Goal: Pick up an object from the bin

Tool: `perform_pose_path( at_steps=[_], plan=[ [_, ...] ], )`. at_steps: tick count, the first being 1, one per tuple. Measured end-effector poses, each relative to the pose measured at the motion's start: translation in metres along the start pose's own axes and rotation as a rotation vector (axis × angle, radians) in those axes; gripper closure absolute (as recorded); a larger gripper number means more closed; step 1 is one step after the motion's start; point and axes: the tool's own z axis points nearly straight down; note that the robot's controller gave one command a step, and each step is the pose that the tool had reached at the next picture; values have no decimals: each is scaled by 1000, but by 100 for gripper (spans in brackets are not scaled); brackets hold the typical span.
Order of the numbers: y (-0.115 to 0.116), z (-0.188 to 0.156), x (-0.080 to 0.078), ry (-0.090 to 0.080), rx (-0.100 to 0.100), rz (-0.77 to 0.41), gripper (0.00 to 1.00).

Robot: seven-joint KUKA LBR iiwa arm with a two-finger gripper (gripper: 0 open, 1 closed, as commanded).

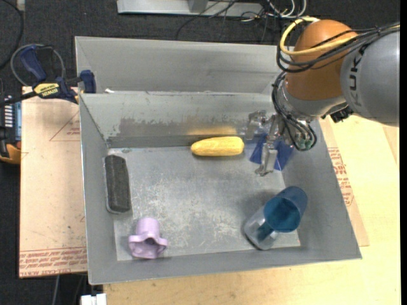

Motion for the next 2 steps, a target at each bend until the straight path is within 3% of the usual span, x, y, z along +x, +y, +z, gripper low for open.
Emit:
perform_pose_path(
  at_steps=[1,2],
  plan=[
    [0,-4,-2,-8,1,-2,0],
    [60,105,13,9,-2,-145,0]
  ],
)
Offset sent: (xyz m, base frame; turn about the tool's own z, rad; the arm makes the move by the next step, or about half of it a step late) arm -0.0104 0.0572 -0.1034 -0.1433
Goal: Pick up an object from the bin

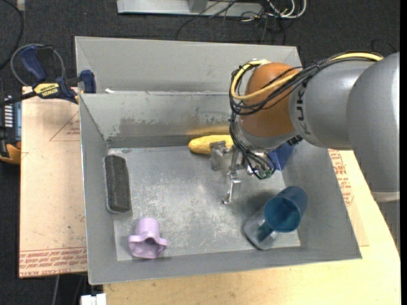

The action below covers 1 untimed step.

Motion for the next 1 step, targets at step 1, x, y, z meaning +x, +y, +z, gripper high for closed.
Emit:
perform_pose_path(
  at_steps=[1],
  plan=[
    [-99,-41,-3,-15,0,193,0]
  ],
)
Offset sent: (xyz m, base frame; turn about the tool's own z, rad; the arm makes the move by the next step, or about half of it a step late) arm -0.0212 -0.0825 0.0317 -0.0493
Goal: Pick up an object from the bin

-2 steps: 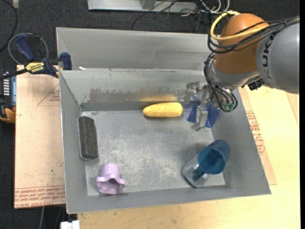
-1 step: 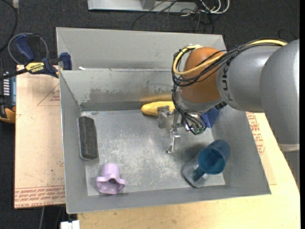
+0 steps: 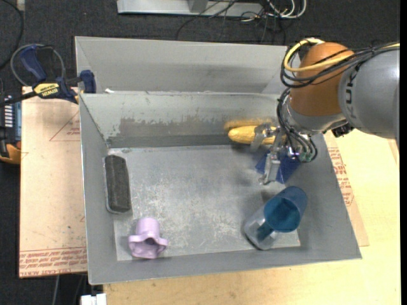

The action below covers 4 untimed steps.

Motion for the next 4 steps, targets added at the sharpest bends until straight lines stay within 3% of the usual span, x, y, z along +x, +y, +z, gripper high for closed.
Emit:
perform_pose_path(
  at_steps=[1,2,3,4],
  plan=[
    [15,10,40,14,-4,-243,0],
    [31,39,46,-8,1,158,0],
    [-37,38,2,8,-48,-474,100],
    [-37,38,2,8,-47,-475,100]
  ],
)
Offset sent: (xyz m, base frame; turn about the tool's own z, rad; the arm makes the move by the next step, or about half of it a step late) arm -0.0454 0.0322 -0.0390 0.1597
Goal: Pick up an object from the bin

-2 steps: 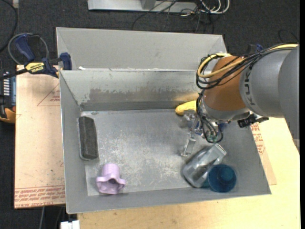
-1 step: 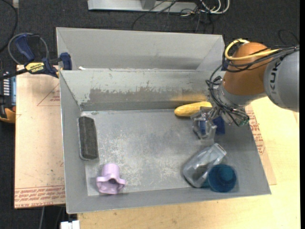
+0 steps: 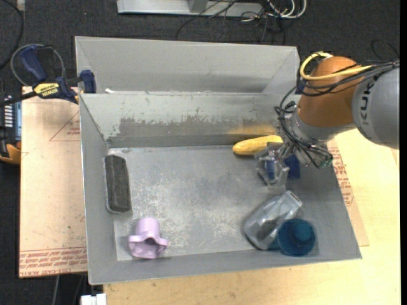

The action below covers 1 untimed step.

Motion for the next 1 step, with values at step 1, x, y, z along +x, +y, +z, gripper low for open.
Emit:
perform_pose_path(
  at_steps=[1],
  plan=[
    [7,-2,2,-2,19,-1,100]
  ],
)
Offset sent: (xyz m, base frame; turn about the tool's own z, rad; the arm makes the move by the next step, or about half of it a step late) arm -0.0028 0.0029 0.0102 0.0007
